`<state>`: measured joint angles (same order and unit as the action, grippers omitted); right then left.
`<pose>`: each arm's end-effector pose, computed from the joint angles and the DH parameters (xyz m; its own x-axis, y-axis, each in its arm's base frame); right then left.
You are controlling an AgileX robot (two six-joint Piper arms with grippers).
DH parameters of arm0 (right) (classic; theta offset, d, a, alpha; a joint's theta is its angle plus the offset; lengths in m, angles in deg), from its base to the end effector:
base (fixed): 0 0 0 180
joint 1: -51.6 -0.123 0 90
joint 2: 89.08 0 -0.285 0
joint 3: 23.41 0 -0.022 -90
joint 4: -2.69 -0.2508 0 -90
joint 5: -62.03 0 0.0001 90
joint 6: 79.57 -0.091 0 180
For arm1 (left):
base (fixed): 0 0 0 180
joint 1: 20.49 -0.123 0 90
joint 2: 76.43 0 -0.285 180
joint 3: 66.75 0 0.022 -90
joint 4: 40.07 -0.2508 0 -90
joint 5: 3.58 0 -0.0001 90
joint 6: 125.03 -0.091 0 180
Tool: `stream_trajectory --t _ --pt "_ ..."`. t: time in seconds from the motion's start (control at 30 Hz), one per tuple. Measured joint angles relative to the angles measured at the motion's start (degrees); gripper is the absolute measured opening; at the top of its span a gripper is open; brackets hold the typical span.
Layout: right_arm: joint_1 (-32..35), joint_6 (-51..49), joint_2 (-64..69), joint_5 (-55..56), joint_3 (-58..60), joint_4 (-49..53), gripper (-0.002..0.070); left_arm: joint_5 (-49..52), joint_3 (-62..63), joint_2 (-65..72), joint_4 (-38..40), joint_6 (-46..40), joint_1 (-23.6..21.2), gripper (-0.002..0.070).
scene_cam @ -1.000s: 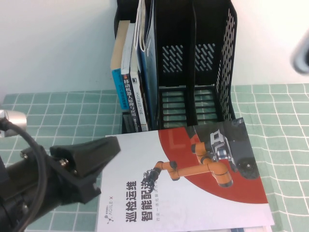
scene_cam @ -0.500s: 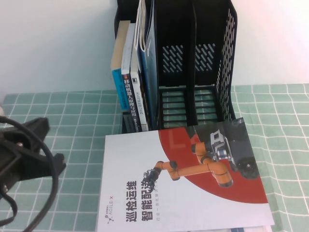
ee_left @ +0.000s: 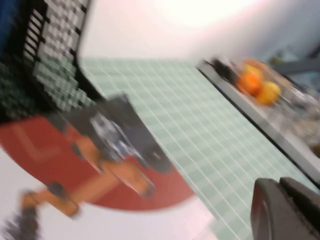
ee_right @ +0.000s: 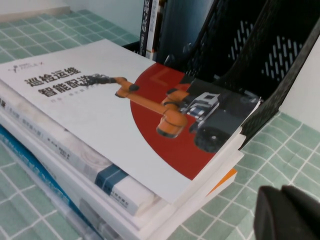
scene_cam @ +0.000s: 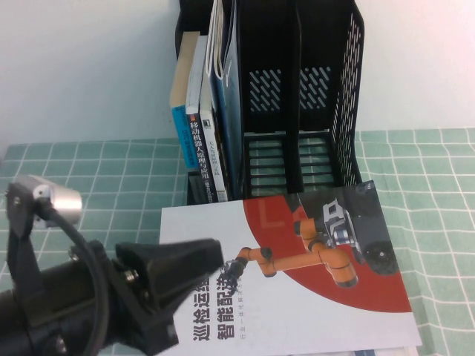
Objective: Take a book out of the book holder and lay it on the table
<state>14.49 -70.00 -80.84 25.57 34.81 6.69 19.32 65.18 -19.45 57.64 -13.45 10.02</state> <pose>0.0244 0.0137 0.2639 -0.0467 -0.3127 -0.9487 -0.5957 0.7711 -0.2248 0.1327 -0.1190 0.3009 -0.5488 -0.2111 -0.8088 0.5997 0.5746 -0.5569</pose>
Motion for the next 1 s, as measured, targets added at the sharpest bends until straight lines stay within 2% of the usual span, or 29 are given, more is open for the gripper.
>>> stream_trajectory --t 0.1,0.23,0.43,0.57,0.7,0.83,1.0 --pt "0.00 -0.24 -0.87 0.28 1.18 0.00 0.0001 6.59 0.00 1.11 -8.13 9.33 0.00 -0.0003" --pt "0.00 -0.27 -1.11 0.63 1.34 0.00 0.0001 10.40 0.00 1.62 -26.01 25.14 0.00 -0.0003" --pt "0.00 -0.37 -1.11 0.85 1.34 0.00 0.0000 8.59 0.00 1.62 -58.66 52.27 0.00 -0.0003" --pt "0.00 -0.37 -1.11 0.85 1.34 0.00 -0.0001 2.97 0.00 1.62 -73.21 62.42 0.00 -0.0003" --pt "0.00 -0.50 -1.11 0.85 1.34 0.00 -0.0001 -7.01 0.00 1.62 -79.72 64.79 0.00 -0.0003" --pt "0.00 -0.50 -1.11 0.85 1.34 0.00 -0.0002 -18.98 0.00 1.62 -81.17 65.14 0.00 -0.0003" --pt "0.00 -0.50 -1.11 0.85 1.34 0.00 -0.0002 -27.82 0.00 1.62 -81.19 65.14 0.00 -0.0003"
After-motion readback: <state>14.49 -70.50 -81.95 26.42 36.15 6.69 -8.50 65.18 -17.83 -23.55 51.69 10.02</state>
